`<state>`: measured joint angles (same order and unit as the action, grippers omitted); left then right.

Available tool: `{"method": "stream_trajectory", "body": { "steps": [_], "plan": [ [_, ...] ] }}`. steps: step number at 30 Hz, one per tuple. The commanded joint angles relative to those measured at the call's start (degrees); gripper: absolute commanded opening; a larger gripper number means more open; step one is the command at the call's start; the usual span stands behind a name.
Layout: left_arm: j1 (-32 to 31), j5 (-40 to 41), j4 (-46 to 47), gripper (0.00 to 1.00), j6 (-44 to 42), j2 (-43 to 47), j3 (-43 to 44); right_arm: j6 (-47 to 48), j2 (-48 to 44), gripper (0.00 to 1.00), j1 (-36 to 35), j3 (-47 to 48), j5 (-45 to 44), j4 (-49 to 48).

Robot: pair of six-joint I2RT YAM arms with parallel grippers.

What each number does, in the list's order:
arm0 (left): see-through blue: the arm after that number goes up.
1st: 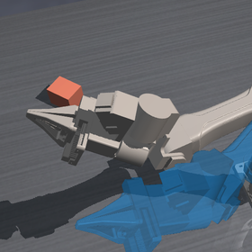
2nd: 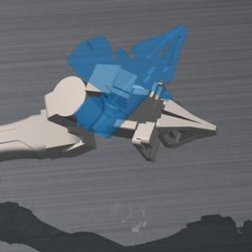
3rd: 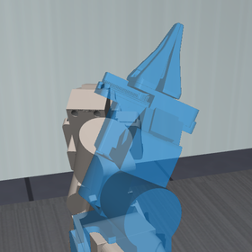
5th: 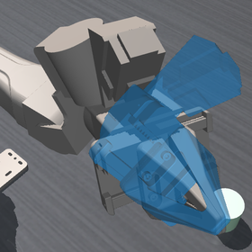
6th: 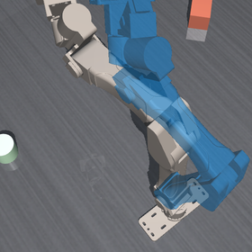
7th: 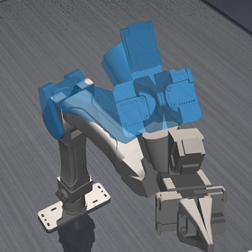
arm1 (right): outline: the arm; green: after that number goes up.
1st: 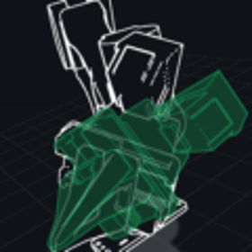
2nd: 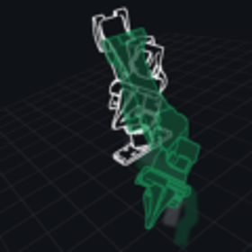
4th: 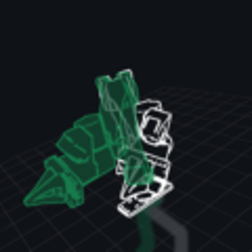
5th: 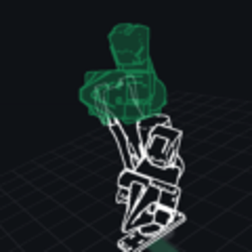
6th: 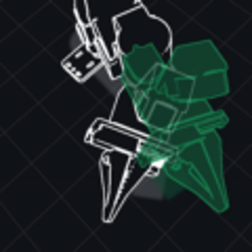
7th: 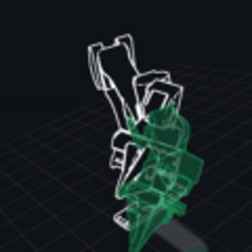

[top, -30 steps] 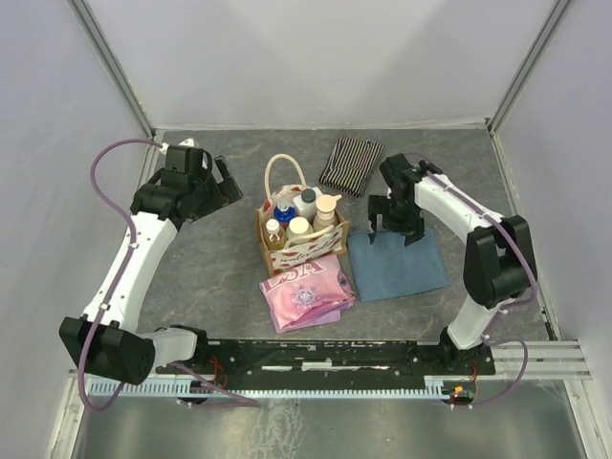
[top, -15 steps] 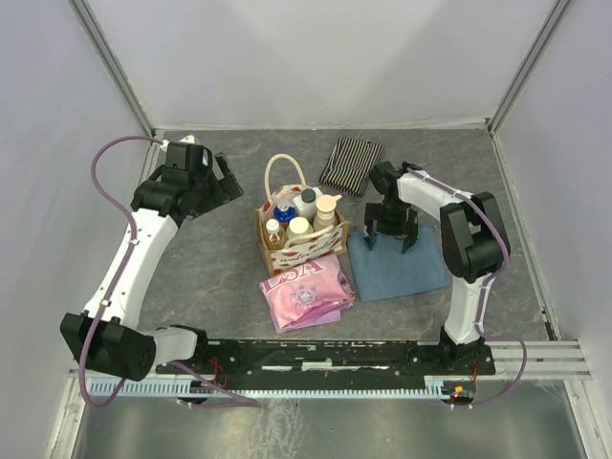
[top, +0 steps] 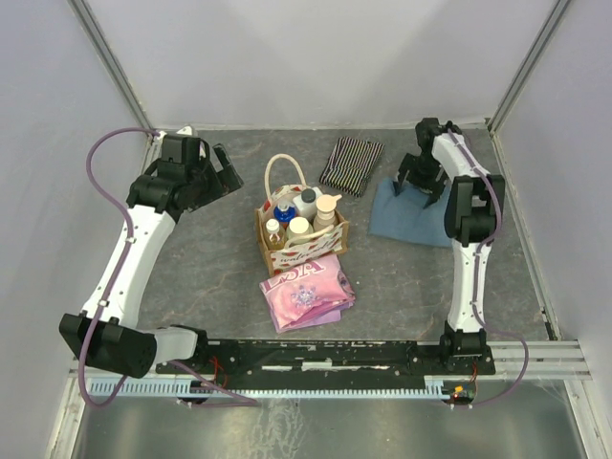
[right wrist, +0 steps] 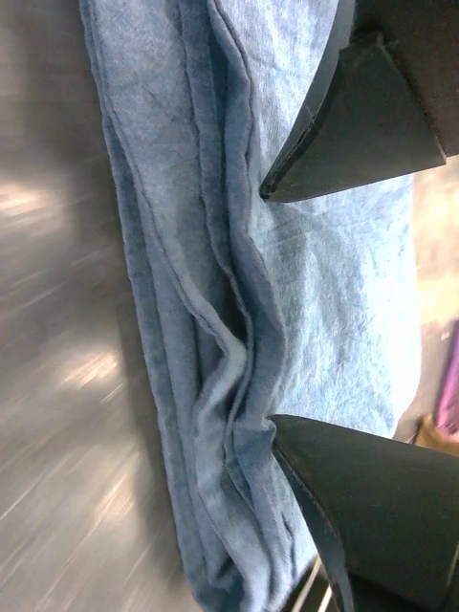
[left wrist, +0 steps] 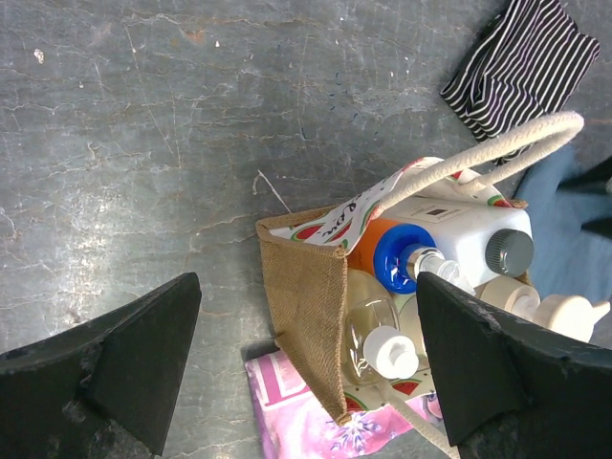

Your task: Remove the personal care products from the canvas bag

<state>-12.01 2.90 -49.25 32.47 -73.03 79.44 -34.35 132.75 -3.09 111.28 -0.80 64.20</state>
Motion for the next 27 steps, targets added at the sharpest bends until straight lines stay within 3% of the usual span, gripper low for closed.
{"method": "stream_trajectory", "body": {
  "steps": [1,4,8,10,15,27],
  "plan": [
    [0.1,-0.3,0.0,1.00,-1.7,-0.3,3.1,-0.9,8.0,1.00,-0.6,20.7,-0.3,-0.4],
    [0.1,0.3,-0.9,1.00,-1.9,-0.3,4.2,0.5,5.3,1.00,-2.5,22.6,-1.8,-4.7],
    [0.1,1.4,-0.2,1.00,-1.5,0.5,3.7,3.5,-10.2,1.00,-7.0,2.2,-5.1,-16.2],
    [0.1,0.5,0.2,1.00,-1.4,0.0,3.6,3.6,-12.8,1.00,-8.5,-1.4,-5.1,-14.7],
    [0.0,-1.5,0.2,0.99,-1.0,-1.4,3.3,5.7,-11.5,1.00,-9.7,-3.7,-3.8,-7.5],
    [0.0,-0.8,-0.5,0.99,-1.0,-0.3,2.0,1.2,-6.4,1.00,-10.7,-3.6,4.8,-17.7]
  ]
}}
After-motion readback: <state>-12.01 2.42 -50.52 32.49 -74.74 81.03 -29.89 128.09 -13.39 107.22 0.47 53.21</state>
